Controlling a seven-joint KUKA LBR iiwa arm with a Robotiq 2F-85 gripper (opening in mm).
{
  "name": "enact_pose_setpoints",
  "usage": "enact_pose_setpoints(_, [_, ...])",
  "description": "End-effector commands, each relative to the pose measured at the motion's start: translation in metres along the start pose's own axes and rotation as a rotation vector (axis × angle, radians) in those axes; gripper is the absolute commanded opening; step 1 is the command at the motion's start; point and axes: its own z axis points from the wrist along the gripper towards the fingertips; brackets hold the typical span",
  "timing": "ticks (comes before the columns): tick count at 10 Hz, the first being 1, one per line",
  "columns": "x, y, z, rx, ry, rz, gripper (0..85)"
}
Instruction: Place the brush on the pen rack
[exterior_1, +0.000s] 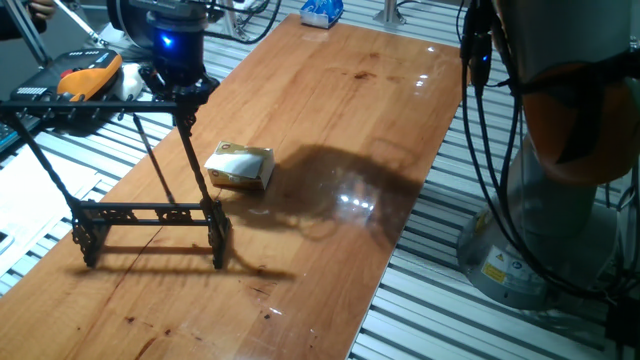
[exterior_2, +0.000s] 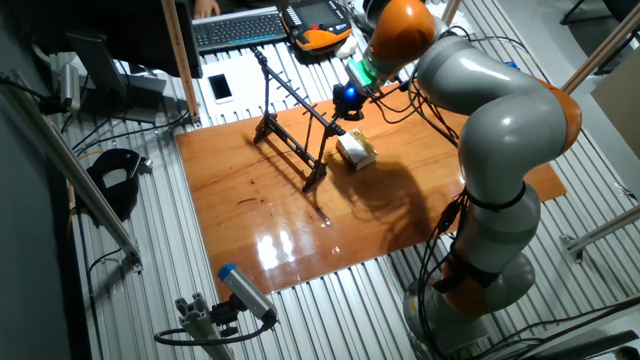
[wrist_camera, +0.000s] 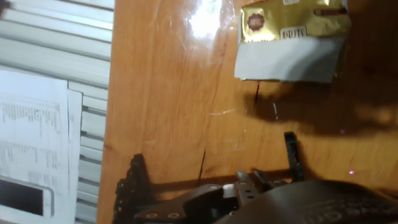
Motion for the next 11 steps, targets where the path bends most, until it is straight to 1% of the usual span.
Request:
enact_pose_setpoints(1, [-0.002,-0.002,-0.001,0.0,0.006,-0.02,0.0])
enact_pose_setpoints(2, [-0.007,-0.006,-0.003,0.005,-0.005,-0.072,0.0])
enact_pose_setpoints(3, [-0.009,-0.009,-0.006,0.014,-0.026,-0.139,0.0])
enact_pose_setpoints(4, [-0.01,-0.011,-0.011,0.036,-0.06,-0.215,0.0])
enact_pose_setpoints(5, [-0.011,-0.013,-0.015,0.055,-0.078,-0.278,0.0])
enact_pose_setpoints(6, [-0.012,-0.015,-0.02,0.064,-0.085,-0.334,0.0])
enact_pose_setpoints(7, [-0.014,-0.016,-0.026,0.08,-0.088,-0.399,0.0])
enact_pose_setpoints(8, [-0.016,-0.017,-0.033,0.104,-0.096,-0.472,0.0])
enact_pose_setpoints(9, [-0.019,-0.018,-0.039,0.129,-0.111,-0.55,0.0])
enact_pose_setpoints(10, [-0.023,-0.018,-0.044,0.151,-0.133,-0.66,0.0])
enact_pose_setpoints(11, [-0.027,-0.018,-0.048,0.174,-0.154,-0.745,0.0])
